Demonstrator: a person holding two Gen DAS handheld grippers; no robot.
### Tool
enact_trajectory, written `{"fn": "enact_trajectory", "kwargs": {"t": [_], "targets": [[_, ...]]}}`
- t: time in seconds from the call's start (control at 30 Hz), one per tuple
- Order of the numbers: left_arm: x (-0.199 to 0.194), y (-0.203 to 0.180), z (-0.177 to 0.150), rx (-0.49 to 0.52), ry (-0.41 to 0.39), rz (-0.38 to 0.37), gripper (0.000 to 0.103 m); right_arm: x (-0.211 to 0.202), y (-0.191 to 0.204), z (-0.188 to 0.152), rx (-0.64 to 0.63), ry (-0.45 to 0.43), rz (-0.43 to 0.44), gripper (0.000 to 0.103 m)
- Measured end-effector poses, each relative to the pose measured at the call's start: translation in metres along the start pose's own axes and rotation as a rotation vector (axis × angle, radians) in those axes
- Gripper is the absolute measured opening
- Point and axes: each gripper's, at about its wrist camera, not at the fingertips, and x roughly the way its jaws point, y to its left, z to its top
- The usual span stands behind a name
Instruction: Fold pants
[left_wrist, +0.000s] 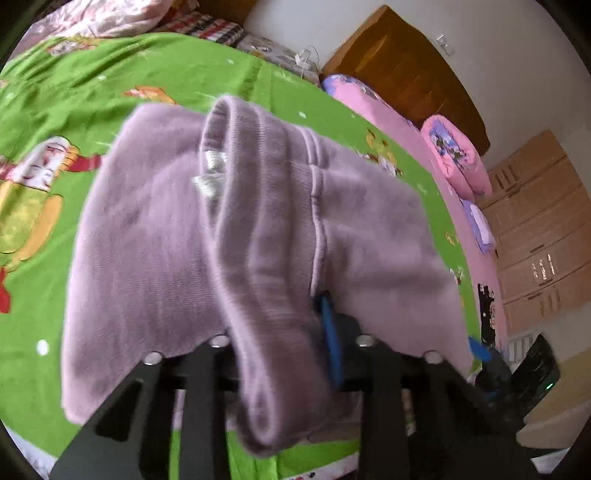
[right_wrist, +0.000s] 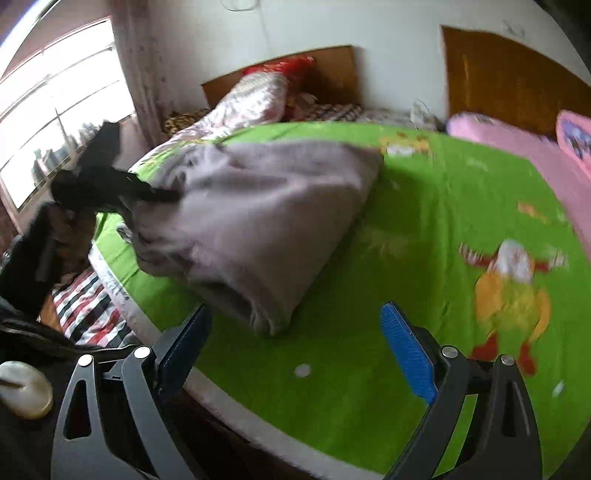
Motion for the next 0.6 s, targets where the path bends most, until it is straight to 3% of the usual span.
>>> {"fn": "enact_trajectory", "kwargs": {"t": [0.1,0.27,0.4,0.5,0.6], "targets": [[-0.020,-0.040,0.012,0.066,-0.050,-0.009,0.020,0.014,0.013,0.001,-0.003,-0.009,-0.032,0.090],[-0.056,-0.118,0.057,0.189,-0.124,-0.177,0.019,0.033,0.012,0.013,0.081,-0.045,-0.083,0.090],[-0.074,-0.148,0.080,0.223,-0.140,-0.273,0.019,0.050,0.028,0.015,0.024,0.001,-0.214,0.090],[-0.100,-0.121,0.087,0.184,-0.194,-0.287,0.019,0.051,0.035,0.014,0.006,-0.006,-0.304,0.090],[-0.121,-0.042,0.082,0.077,-0.243,-0.282,0.019,0.048,0.036,0.015,0.004,-0.042,-0.301,0.090]]}}
